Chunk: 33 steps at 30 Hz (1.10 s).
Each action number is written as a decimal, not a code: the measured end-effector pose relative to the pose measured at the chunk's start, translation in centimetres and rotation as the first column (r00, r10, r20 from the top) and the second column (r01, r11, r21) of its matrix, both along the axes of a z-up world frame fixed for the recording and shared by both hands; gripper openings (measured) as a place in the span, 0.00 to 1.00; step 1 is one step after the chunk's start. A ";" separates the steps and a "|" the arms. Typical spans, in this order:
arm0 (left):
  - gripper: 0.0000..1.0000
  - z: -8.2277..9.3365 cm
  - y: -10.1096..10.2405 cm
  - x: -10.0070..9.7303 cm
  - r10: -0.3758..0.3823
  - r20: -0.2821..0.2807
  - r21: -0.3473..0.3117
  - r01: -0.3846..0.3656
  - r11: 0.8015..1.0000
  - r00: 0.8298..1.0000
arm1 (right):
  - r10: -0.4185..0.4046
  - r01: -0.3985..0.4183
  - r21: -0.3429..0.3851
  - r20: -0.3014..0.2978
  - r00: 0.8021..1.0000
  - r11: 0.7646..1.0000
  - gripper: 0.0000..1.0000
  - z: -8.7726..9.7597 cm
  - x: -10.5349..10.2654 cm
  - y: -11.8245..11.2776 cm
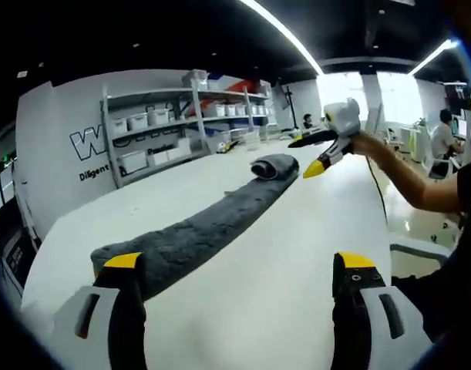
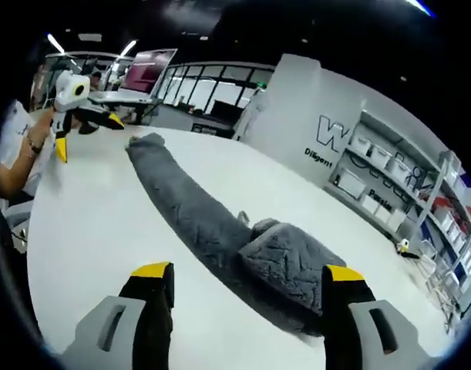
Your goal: Open the folded towel by lifting each exposed corner and separating the folded layers until the towel lies flat within the target outline without major curled edges
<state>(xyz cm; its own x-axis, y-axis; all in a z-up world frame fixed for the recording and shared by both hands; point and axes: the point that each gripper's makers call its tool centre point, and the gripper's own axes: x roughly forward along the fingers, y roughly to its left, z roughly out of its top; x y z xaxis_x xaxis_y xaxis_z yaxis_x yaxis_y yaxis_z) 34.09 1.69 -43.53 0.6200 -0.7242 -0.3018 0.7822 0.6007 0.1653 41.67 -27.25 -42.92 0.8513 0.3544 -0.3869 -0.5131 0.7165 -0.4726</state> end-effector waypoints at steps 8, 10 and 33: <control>0.99 0.0 -0.3 -0.4 -0.011 -0.001 -0.005 0.011 1.000 1.000 | -0.017 0.019 -0.139 0.017 1.000 0.990 0.53 -0.6 2.5 0.6; 0.99 0.1 -0.3 -0.5 -0.012 -0.002 -0.009 0.012 1.000 1.000 | -0.012 0.014 -0.148 0.014 1.000 0.989 0.48 -0.9 3.0 0.7; 0.99 0.4 -0.7 -1.2 -0.045 -0.017 -0.017 0.044 0.999 0.999 | -0.050 0.051 -0.167 0.015 0.999 0.985 0.09 -2.1 5.3 -0.6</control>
<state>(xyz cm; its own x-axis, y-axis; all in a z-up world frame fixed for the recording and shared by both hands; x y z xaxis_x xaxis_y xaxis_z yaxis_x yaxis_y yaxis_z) 32.86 1.04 -43.12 0.5820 -0.7559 -0.2999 0.8107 0.5678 0.1423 46.94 -27.83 -45.04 0.8708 0.2421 -0.4278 -0.4726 0.6519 -0.5930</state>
